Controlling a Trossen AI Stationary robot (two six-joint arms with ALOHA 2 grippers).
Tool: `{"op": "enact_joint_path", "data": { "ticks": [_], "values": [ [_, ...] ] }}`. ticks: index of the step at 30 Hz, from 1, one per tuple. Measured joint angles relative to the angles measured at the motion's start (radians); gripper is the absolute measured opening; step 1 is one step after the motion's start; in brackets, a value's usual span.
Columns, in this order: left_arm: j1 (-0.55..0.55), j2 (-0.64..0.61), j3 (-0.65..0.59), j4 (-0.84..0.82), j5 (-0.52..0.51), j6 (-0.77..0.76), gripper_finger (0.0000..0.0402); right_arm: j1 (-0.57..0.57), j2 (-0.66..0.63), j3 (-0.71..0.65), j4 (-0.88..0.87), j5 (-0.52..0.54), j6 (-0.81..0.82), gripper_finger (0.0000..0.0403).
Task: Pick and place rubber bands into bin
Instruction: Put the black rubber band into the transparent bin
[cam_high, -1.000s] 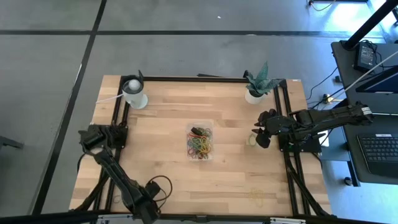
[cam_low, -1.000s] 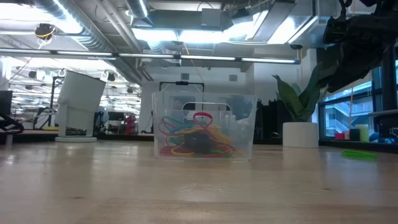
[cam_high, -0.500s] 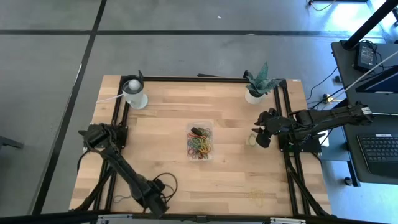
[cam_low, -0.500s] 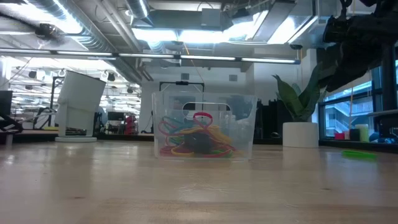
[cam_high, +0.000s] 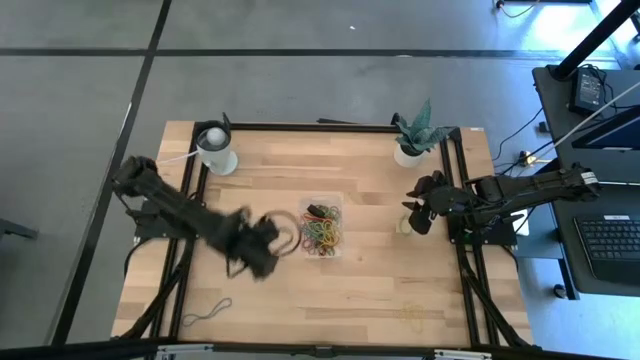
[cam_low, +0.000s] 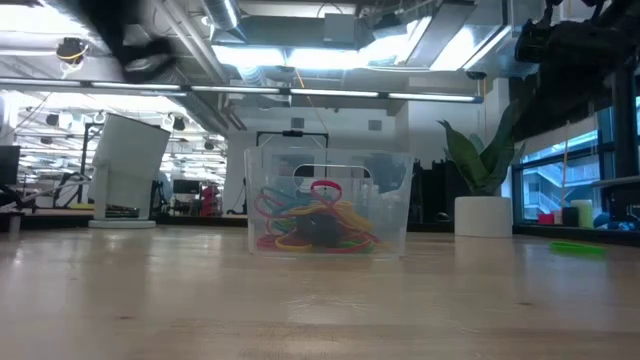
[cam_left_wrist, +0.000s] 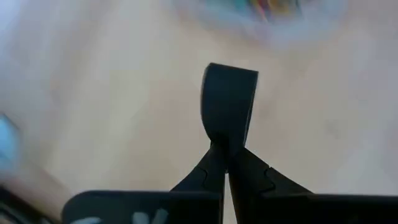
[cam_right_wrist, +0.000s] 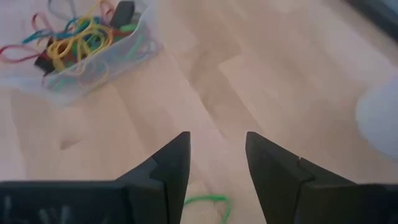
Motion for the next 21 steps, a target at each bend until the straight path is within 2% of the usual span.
{"op": "enact_joint_path", "data": {
  "ticks": [2, 4, 7, 11, 16, 21],
  "values": [
    [0.099, -0.03, 0.0, 0.019, -0.05, 0.171, 0.0004, 0.0, 0.0, 0.0, 0.01, 0.016, 0.001, 0.0159],
    [0.211, -0.04, 0.0, 0.055, -0.05, 0.352, 0.0004, 0.0, 0.0, 0.0, 0.028, 0.017, 0.002, 0.0159],
    [0.362, -0.032, 0.0, 0.175, -0.019, 0.625, 0.0004, 0.0, 0.0, 0.0, 0.051, 0.017, 0.024, 0.0159],
    [0.503, 0.018, 0.0, 0.411, 0.096, 0.941, 0.0004, 0.0, 0.0, 0.0, 0.067, 0.023, 0.034, 0.0159],
    [0.569, 0.134, 0.003, 0.604, 0.241, 1.146, 0.0004, 0.0, 0.0, 0.0, 0.07, 0.024, 0.097, 0.0159],
    [0.552, 0.292, 0.066, 0.574, 0.294, 1.23, 0.0004, 0.0, 0.0, 0.0, 0.069, 0.024, 0.16, 0.0159]
  ]
}}
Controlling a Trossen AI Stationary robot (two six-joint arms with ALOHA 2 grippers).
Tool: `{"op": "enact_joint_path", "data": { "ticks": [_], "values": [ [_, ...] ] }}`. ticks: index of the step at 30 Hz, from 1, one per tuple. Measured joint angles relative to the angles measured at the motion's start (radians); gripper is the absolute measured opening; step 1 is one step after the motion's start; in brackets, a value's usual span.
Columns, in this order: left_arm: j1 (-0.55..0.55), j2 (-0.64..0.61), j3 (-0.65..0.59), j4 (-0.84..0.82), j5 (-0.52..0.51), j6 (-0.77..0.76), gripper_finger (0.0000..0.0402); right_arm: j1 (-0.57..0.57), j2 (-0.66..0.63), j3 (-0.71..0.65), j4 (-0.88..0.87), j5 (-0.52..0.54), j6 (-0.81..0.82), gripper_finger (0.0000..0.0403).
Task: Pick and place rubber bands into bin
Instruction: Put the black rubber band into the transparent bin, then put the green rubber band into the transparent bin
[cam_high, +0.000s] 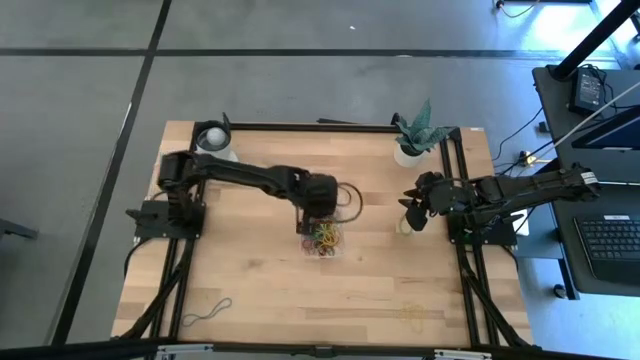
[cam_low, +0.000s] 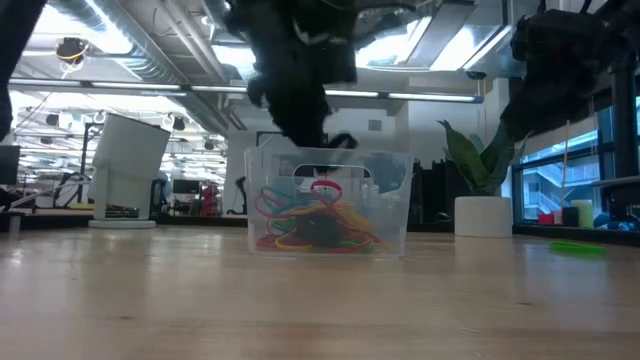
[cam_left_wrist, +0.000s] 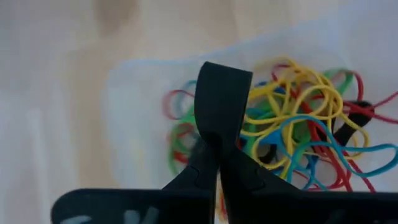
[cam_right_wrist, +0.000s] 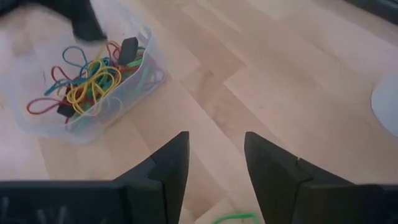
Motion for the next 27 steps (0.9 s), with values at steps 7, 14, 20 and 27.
{"op": "enact_joint_path", "data": {
  "ticks": [7, 14, 20, 27],
  "values": [
    [-0.055, 0.105, 0.065, -0.009, -0.005, 0.003, 0.0025, 0.0, 0.0, 0.0, -0.001, -0.001, 0.046, 0.0159],
    [-0.068, 0.105, 0.098, -0.037, -0.069, -0.098, 0.0094, 0.0, 0.0, 0.0, -0.006, -0.002, -0.006, 0.0159],
    [-0.075, 0.105, 0.186, -0.136, -0.117, -0.15, 0.0134, 0.0, 0.0, 0.0, -0.006, -0.002, -0.066, 0.0159],
    [-0.075, 0.105, 0.318, -0.301, -0.152, -0.303, 0.0138, 0.0, 0.0, 0.0, -0.002, -0.002, -0.089, 0.0159]
  ]
}}
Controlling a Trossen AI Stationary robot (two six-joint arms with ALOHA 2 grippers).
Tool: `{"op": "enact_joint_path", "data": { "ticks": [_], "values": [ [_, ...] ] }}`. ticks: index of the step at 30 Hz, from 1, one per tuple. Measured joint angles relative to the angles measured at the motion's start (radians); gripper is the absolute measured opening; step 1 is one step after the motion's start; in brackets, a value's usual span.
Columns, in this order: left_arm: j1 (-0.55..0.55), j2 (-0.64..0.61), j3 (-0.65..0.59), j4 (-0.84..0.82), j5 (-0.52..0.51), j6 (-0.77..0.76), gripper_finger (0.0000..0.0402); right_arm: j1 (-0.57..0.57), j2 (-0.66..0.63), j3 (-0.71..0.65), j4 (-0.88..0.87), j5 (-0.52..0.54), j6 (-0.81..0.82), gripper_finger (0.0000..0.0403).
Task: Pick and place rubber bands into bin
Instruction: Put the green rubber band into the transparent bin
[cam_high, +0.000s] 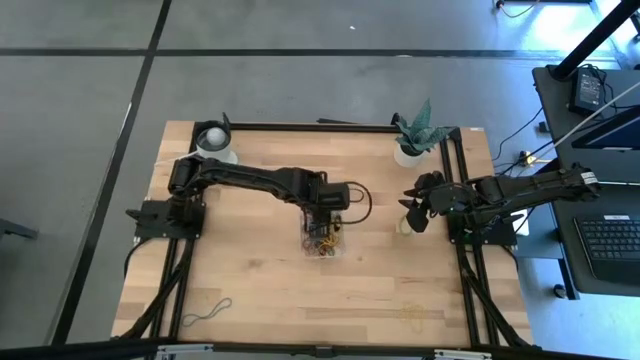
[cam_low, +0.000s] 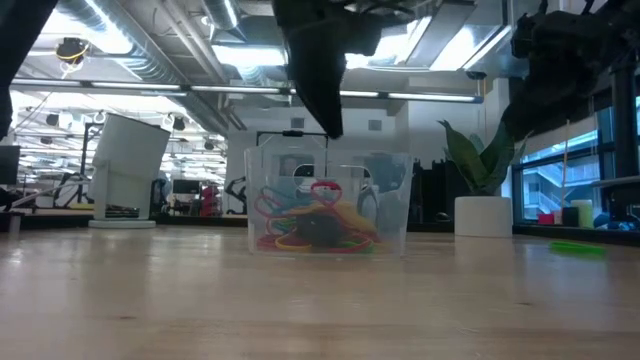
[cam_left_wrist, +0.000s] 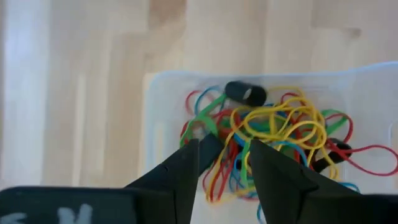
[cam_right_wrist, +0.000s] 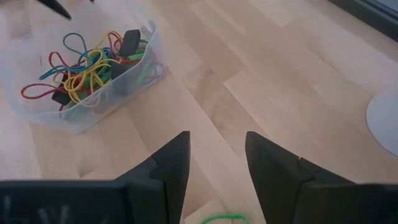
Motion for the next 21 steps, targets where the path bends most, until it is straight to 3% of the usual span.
{"op": "enact_joint_path", "data": {
  "ticks": [7, 15, 21],
  "values": [
    [-0.038, -0.011, 0.052, -0.151, -0.084, -0.188, 0.0114, 0.0, 0.0, 0.0, 0.002, 0.0, -0.004, 0.0159],
    [-0.154, -0.017, 0.052, -0.225, -0.163, -0.207, 0.0011, 0.0, 0.0, 0.0, 0.001, -0.001, 0.011, 0.0159],
    [-0.183, -0.034, 0.021, -0.226, -0.135, -0.207, 0.0001, 0.0, 0.009, 0.0, -0.029, -0.013, 0.135, 0.0159]
  ]
}}
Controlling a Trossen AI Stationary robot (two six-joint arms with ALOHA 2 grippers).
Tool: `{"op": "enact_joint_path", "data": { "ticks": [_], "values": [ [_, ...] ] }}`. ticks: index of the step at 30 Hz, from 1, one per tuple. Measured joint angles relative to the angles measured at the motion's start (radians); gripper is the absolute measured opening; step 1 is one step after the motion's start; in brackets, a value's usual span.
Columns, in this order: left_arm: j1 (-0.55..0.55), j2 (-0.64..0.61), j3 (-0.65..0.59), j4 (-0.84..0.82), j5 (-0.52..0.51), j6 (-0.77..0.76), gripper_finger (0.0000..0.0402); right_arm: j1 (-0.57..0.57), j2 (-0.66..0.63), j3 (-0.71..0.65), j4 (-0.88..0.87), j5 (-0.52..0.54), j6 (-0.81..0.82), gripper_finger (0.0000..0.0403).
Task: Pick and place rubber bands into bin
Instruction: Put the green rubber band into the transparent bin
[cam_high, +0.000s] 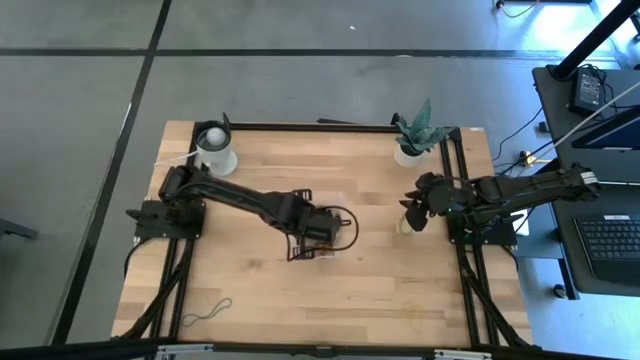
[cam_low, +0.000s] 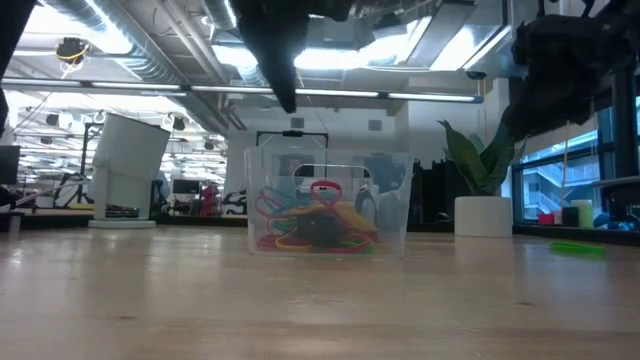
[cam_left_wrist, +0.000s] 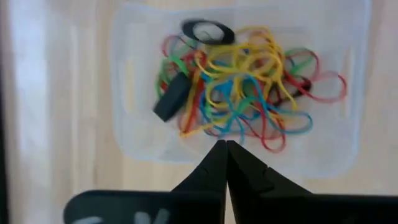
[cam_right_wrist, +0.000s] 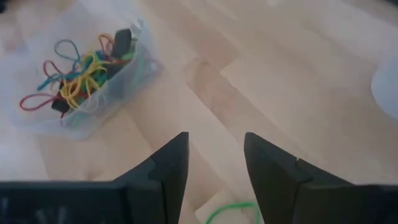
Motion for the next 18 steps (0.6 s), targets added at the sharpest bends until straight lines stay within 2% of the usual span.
{"op": "enact_joint_path", "data": {
  "ticks": [3, 5, 12, 18],
  "values": [
    [-0.011, -0.067, -0.113, 0.079, 0.043, -0.011, 0.0001, 0.0, 0.018, 0.0, -0.023, -0.014, 0.053, 0.0159],
    [-0.026, -0.141, -0.224, 0.132, 0.027, -0.053, 0.0002, 0.0, 0.036, 0.0, -0.026, -0.032, 0.078, 0.0158],
    [-0.077, -0.513, -0.662, 0.433, -0.003, -0.167, 0.0002, 0.0, 0.135, 0.0, -0.093, -0.073, 0.193, 0.013],
    [-0.111, -0.816, -0.983, 0.724, 0.001, -0.159, 0.0002, 0.0, 0.283, 0.0, -0.198, -0.144, 0.341, 0.0117]
  ]
}}
